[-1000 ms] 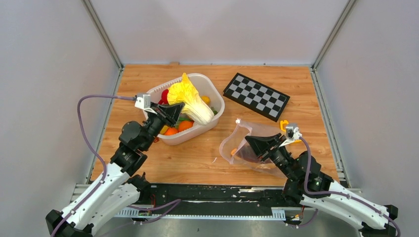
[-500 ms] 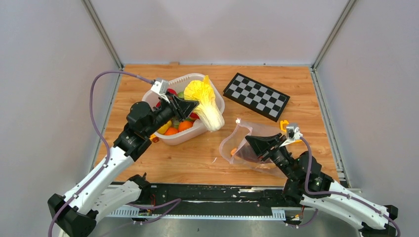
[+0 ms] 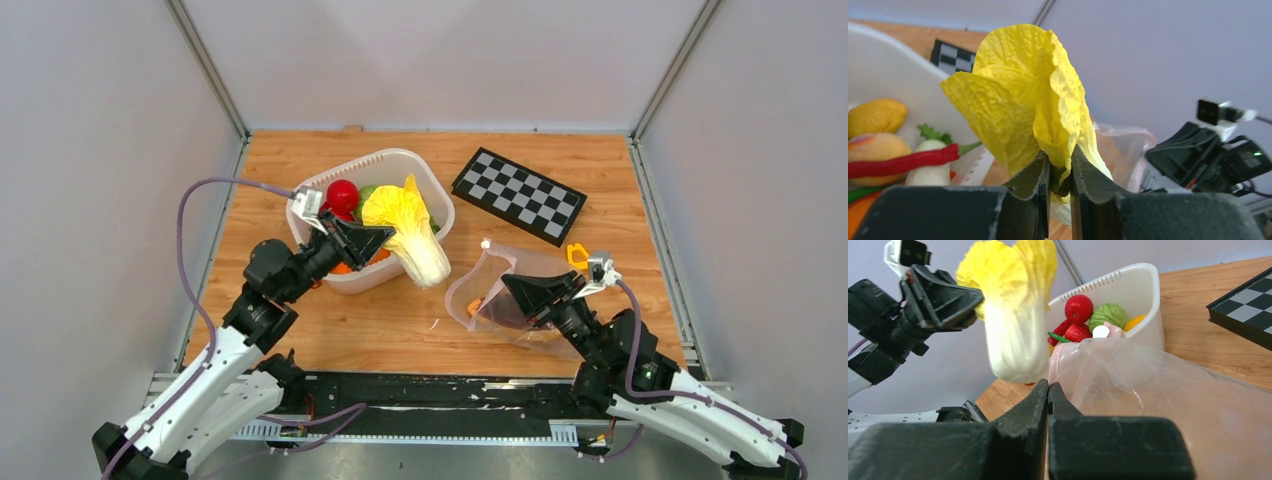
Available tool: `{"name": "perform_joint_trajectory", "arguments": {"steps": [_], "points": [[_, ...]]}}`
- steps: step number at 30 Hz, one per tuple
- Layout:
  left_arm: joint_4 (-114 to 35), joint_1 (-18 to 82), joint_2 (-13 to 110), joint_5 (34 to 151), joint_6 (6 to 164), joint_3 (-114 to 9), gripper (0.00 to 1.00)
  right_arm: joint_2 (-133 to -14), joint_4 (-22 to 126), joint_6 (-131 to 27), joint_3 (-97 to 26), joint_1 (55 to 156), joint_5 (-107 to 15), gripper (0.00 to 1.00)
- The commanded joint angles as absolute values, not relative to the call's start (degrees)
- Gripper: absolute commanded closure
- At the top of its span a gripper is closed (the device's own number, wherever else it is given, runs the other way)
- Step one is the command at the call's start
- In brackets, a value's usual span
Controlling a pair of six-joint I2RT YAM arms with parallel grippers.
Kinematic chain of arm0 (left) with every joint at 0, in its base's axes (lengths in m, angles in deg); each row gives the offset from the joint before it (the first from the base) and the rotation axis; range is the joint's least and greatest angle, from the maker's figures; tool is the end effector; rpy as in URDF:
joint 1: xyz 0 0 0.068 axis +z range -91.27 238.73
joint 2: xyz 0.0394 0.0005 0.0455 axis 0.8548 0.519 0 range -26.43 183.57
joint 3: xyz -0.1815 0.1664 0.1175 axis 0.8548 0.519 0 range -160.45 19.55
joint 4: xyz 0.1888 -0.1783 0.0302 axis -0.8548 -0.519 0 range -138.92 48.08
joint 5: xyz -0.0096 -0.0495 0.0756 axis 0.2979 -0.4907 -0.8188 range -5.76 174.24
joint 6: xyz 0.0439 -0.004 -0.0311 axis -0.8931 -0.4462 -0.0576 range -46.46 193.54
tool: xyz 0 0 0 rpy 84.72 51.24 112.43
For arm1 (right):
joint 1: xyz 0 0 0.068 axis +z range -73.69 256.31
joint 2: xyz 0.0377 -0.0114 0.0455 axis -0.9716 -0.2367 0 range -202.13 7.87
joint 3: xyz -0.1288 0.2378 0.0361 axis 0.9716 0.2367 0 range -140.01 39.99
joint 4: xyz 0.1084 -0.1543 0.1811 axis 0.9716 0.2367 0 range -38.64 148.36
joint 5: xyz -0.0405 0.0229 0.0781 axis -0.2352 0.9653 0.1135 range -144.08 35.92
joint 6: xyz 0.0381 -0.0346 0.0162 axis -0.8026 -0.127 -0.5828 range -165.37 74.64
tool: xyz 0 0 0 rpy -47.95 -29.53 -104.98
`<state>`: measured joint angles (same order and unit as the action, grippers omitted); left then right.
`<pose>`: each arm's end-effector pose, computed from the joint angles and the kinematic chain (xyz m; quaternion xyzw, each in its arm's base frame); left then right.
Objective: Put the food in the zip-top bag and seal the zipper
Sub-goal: Place the fake vegetable in the zipper food storage bag.
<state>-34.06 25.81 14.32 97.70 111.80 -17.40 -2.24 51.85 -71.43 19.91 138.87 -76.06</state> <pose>0.1439 -0.1030 0.3371 0.0541 0.6802 -0.4879 0.5444 0.0564 0.0795 0.2789 -0.0606 0.6480 0.4352 0.6221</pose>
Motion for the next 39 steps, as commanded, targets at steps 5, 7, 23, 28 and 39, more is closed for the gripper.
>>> {"name": "perform_joint_trajectory", "arguments": {"steps": [5, 7, 23, 28, 39], "points": [[-19.67, 20.37, 7.03, 91.36, 120.16, -11.90, 0.80, -5.05, 47.51, -72.75, 19.09, 139.21, -75.95, 1.00], [-18.17, 17.98, 6.81, 88.60, 120.13, -10.14, 0.80, -5.62, 47.08, -72.84, 19.02, 139.24, -75.67, 1.00], [-8.06, 6.28, 13.94, 75.77, 117.82, -5.96, 0.80, -9.14, 43.35, -73.81, 18.97, 139.18, -73.16, 1.00], [-8.80, 2.55, 15.06, 69.68, 115.98, -5.84, 0.80, -9.90, 41.63, -74.35, 19.16, 139.19, -71.96, 1.00], [-0.54, -10.57, 20.72, 49.02, 110.86, -4.41, 0.82, -11.81, 35.89, -79.87, 20.64, 139.24, -73.04, 1.00]]}}
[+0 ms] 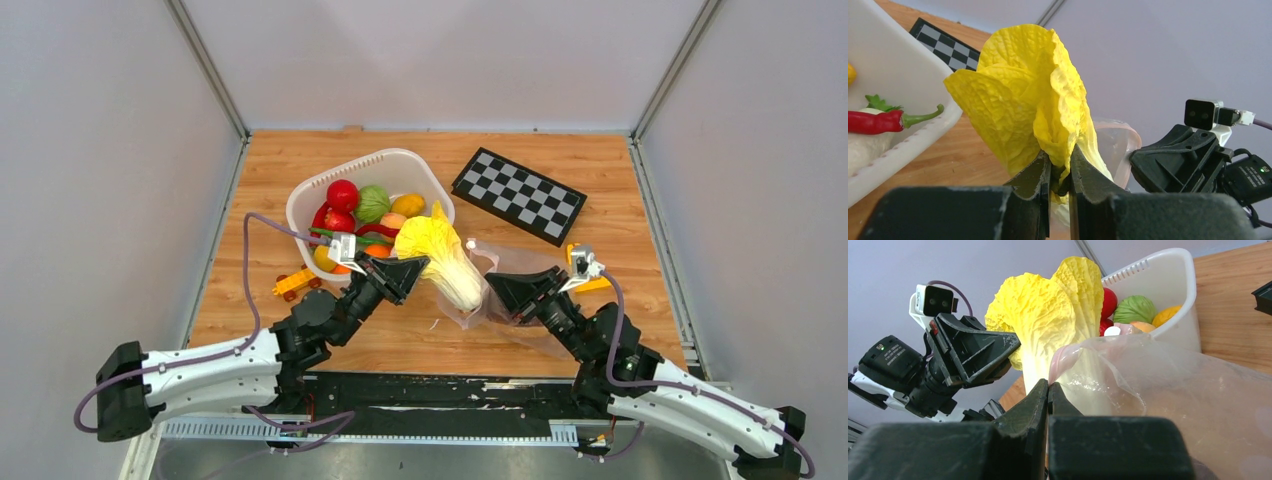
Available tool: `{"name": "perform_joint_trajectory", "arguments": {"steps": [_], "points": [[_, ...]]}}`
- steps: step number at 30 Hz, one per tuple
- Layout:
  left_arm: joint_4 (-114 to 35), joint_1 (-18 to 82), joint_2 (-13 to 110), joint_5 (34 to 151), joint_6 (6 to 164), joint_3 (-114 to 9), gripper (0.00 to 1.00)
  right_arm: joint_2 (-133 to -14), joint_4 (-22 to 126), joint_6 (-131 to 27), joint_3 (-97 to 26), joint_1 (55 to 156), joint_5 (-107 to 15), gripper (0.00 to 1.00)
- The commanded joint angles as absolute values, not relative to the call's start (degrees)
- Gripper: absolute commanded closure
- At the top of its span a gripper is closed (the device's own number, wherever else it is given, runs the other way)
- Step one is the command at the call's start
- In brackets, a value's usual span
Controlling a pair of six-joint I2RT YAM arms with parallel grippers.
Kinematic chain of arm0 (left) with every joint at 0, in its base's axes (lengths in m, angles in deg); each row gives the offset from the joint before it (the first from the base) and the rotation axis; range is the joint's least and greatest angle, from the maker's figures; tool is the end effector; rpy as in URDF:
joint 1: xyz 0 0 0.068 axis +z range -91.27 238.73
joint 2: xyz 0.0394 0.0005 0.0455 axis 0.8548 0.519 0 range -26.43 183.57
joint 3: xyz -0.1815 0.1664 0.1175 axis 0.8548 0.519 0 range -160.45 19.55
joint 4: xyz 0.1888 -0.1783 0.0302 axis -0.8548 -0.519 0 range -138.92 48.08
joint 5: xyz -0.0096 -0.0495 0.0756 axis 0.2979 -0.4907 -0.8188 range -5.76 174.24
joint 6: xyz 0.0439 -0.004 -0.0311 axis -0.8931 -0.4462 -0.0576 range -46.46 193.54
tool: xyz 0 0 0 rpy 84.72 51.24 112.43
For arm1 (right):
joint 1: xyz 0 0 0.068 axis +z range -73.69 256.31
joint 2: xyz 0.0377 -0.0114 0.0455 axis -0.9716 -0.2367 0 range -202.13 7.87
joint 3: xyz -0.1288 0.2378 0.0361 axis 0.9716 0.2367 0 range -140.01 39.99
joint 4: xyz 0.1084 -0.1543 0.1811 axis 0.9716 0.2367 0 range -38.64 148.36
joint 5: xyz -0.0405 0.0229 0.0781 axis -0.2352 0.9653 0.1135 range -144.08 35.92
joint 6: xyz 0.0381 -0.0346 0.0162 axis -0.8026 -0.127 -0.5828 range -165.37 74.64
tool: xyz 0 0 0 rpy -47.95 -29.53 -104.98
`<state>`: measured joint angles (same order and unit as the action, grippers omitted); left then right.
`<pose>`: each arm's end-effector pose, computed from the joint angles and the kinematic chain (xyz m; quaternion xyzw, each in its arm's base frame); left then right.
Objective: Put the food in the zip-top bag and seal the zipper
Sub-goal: Place the fake vegetable in the zipper food storage bag.
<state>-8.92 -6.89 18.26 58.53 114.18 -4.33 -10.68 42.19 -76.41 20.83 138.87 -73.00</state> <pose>0.0910 -0.1633 0.2906 -0.0366 0.6353 -0.5231 0.5670 0.0657 0.1013 0.2783 -0.0517 0.6457 0.4775 0.5936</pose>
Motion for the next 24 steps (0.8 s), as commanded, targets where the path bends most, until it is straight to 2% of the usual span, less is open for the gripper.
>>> {"name": "perform_joint_trajectory", "arguments": {"steps": [1, 4, 11, 24], "points": [[0.34, -11.83, 21.49, 47.44, 109.63, -4.63, 0.83, -12.25, 35.75, -80.42, 20.61, 139.24, -73.38, 1.00], [3.22, -15.83, 22.23, 40.12, 103.11, -4.80, 0.83, -13.40, 35.36, -83.06, 20.58, 139.22, -74.41, 1.00], [-0.53, -16.15, 18.41, 32.86, 98.89, -5.35, 0.83, -13.16, 34.62, -84.00, 20.21, 139.23, -71.69, 1.00], [7.16, -19.96, 26.57, 35.40, 99.18, -7.58, 0.82, -18.12, 33.05, -87.92, 18.75, 139.19, -71.76, 1.00]]}}
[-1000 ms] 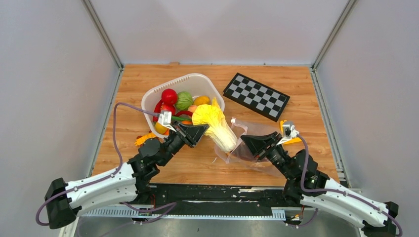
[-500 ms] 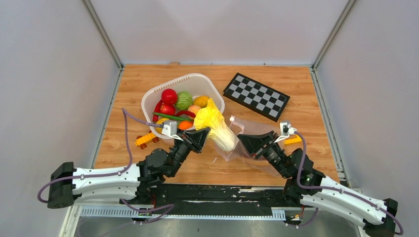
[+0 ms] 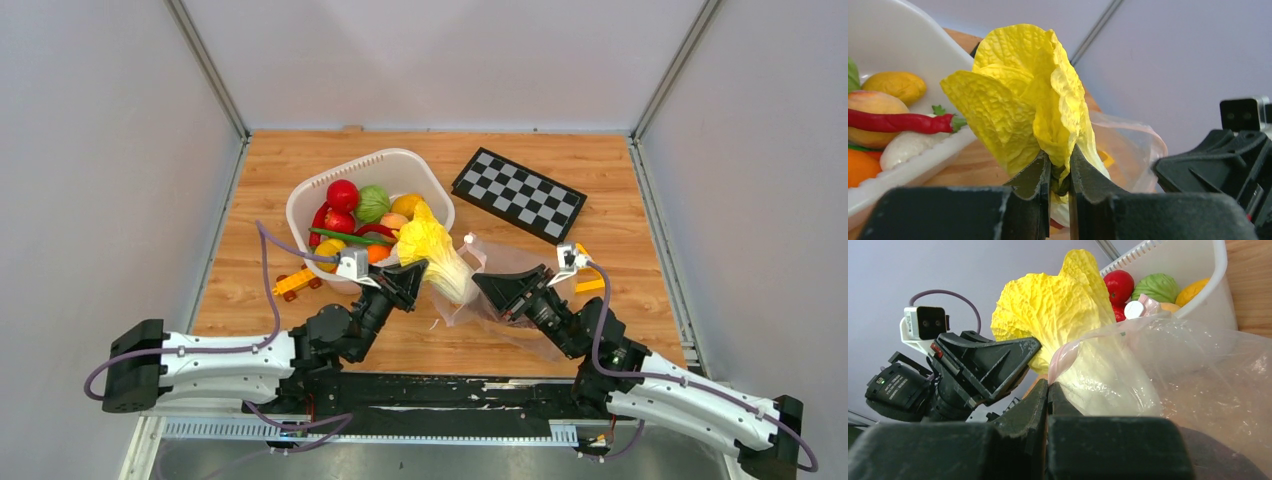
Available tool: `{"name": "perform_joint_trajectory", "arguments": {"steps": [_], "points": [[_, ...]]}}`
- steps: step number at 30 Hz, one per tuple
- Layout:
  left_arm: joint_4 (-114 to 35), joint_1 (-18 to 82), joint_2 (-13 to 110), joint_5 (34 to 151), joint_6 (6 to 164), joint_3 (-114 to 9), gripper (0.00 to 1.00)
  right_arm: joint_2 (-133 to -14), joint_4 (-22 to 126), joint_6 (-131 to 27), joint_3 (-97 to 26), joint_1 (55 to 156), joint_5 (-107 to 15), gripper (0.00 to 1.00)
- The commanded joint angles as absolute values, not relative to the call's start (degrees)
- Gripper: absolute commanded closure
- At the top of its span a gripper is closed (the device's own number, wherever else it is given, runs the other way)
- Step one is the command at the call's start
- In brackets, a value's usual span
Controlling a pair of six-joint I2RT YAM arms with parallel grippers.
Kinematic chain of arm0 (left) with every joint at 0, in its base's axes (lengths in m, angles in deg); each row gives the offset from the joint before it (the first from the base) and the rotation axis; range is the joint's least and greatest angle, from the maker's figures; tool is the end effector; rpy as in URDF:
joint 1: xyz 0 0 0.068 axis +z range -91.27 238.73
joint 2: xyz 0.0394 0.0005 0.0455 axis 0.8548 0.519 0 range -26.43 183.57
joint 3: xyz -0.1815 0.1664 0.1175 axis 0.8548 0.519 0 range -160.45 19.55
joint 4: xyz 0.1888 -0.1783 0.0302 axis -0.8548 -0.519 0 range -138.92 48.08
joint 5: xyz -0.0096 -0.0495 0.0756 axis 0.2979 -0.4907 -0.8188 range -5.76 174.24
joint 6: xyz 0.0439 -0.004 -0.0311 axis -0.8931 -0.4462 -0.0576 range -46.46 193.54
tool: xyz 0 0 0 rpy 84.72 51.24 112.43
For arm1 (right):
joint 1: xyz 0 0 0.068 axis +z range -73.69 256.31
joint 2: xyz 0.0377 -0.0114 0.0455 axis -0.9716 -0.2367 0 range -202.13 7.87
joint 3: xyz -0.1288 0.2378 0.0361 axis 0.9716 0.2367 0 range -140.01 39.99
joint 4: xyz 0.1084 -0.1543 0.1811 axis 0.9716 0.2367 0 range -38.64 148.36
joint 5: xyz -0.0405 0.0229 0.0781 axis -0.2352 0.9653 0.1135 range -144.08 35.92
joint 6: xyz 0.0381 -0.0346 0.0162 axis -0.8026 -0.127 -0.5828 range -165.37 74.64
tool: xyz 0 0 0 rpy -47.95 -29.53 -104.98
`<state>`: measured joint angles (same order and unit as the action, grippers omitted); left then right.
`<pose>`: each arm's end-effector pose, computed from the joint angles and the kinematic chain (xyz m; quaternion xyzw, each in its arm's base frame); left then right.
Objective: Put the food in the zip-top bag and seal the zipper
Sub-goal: Place the fake vegetable in the zipper food storage bag.
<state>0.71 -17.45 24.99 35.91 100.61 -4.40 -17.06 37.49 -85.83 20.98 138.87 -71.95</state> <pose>0.0724 -0.1827 0.2856 -0.0653 0.6394 -0.4136 0.6448 0.0730 0.1168 0.2741 -0.0093 0.6588 0.5199 0.5436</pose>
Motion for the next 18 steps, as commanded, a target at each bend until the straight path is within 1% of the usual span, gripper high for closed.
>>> {"name": "perform_joint_trajectory", "arguments": {"steps": [1, 5, 7, 10, 14, 18], "points": [[8.12, -20.57, 26.90, 35.38, 99.04, -7.44, 0.82, -18.46, 32.59, -88.13, 18.82, 139.21, -72.06, 1.00], [10.67, -21.77, 27.19, 36.89, 99.82, -6.80, 0.82, -19.41, 32.96, -88.52, 18.68, 139.20, -73.68, 1.00], [11.11, -21.77, 27.56, 39.45, 101.06, -6.86, 0.82, -19.38, 32.87, -88.76, 18.63, 139.17, -73.75, 1.00], [13.44, -22.03, 27.93, 38.34, 101.83, -5.68, 0.82, -19.00, 31.74, -89.35, 18.61, 139.19, -72.55, 1.00], [19.64, -22.04, 28.20, 36.67, 94.97, -4.74, 0.82, -18.57, 34.23, -92.34, 16.95, 139.17, -70.76, 1.00], [28.74, -22.04, 30.75, 39.88, 86.91, -3.96, 0.82, -19.25, 28.20, -96.32, 18.09, 139.13, -67.35, 1.00]]}}
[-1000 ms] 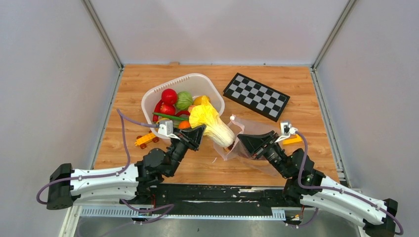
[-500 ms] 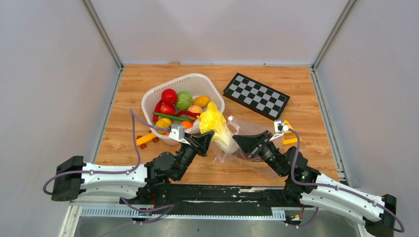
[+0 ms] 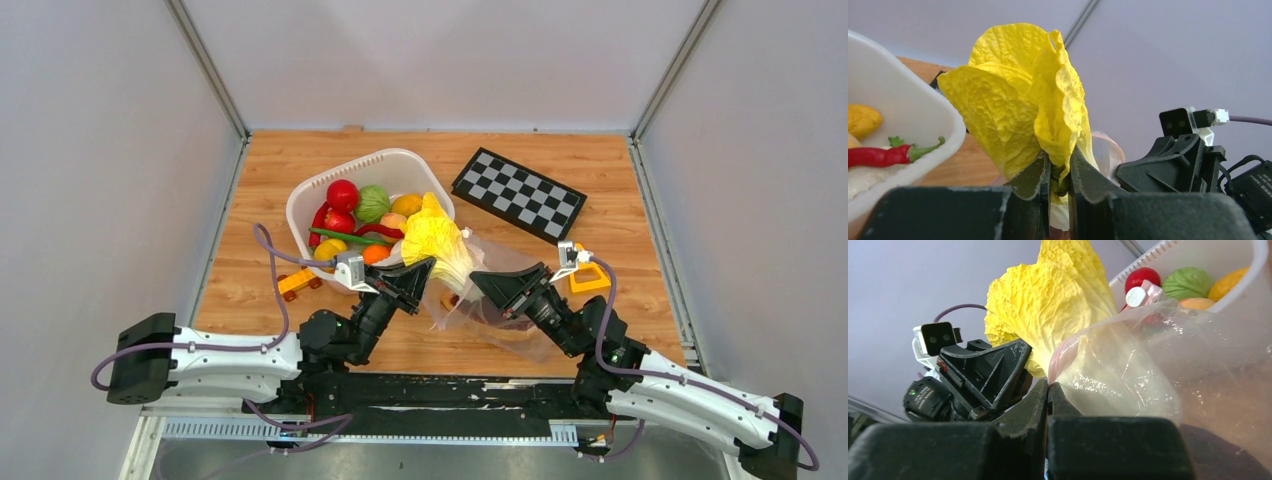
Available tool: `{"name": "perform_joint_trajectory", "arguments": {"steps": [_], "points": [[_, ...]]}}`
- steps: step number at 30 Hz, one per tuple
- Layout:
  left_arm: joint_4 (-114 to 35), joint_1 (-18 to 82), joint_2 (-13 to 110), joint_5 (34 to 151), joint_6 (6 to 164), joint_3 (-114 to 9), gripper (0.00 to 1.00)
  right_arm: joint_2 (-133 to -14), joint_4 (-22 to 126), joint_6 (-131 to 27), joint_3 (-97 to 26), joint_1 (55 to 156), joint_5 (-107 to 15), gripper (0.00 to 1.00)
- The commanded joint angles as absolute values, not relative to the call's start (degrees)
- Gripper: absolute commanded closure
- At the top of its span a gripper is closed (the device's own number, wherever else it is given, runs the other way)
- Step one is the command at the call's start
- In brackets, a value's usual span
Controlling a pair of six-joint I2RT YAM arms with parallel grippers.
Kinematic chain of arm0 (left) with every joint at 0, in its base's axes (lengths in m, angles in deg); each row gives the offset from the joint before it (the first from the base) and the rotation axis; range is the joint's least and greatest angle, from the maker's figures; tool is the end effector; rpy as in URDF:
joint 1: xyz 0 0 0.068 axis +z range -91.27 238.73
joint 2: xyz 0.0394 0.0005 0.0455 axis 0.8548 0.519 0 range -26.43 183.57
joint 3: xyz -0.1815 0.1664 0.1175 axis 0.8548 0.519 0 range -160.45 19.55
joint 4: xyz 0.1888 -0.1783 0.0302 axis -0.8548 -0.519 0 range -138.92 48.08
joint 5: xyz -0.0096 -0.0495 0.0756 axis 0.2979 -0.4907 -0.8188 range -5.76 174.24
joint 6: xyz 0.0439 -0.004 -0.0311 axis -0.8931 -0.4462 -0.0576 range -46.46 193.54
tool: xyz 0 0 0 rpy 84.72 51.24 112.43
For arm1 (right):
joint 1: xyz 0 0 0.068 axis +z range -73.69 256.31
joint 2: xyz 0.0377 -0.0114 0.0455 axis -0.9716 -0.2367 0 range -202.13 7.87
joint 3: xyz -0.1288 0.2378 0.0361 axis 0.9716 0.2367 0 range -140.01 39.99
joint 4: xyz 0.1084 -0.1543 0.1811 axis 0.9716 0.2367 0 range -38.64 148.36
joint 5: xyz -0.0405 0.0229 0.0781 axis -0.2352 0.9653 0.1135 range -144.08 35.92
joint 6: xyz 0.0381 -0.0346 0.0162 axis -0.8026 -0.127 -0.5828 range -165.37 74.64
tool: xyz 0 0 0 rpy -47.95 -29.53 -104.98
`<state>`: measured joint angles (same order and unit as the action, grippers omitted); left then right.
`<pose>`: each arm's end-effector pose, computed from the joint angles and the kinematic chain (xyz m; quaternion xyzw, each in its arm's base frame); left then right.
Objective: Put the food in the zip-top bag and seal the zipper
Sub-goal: Place the fake vegetable in the zipper food storage bag.
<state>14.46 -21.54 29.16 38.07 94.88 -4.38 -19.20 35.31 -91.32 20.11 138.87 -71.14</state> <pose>0.0593 -0.1932 0.2950 -0.0434 0.5945 -0.4667 0.6534 0.0749 0.1214 0.2791 0.0185 0.6527 0.5534 0.5171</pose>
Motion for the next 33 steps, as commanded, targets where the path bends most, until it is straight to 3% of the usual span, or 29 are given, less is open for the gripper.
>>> {"name": "perform_joint_trajectory", "arguments": {"steps": [1, 13, 20, 23, 26, 33], "points": [[30.26, -22.04, 31.46, 40.98, 86.19, -3.93, 0.82, -19.66, 27.20, -96.47, 17.97, 139.17, -67.11, 1.00], [29.34, -22.17, 33.65, 46.46, 87.44, -1.09, 0.80, -19.48, 26.31, -95.08, 13.87, 139.15, -68.24, 1.00], [17.05, -22.16, 31.00, 53.06, 91.64, -1.86, 0.63, -14.17, 27.38, -95.14, 18.48, 139.10, -70.42, 1.00], [10.81, -22.13, 29.08, 55.72, 90.77, -3.65, 0.42, -12.45, 28.56, -94.20, 19.31, 139.15, -70.81, 1.00], [-0.53, -22.12, 27.22, 57.88, 88.39, -8.65, 0.28, -11.71, 30.43, -91.86, 18.47, 139.19, -69.47, 1.00], [-12.74, -22.05, 25.33, 58.40, 87.21, -14.42, 0.18, -10.94, 32.18, -85.60, 17.72, 139.15, -65.48, 1.00]]}}
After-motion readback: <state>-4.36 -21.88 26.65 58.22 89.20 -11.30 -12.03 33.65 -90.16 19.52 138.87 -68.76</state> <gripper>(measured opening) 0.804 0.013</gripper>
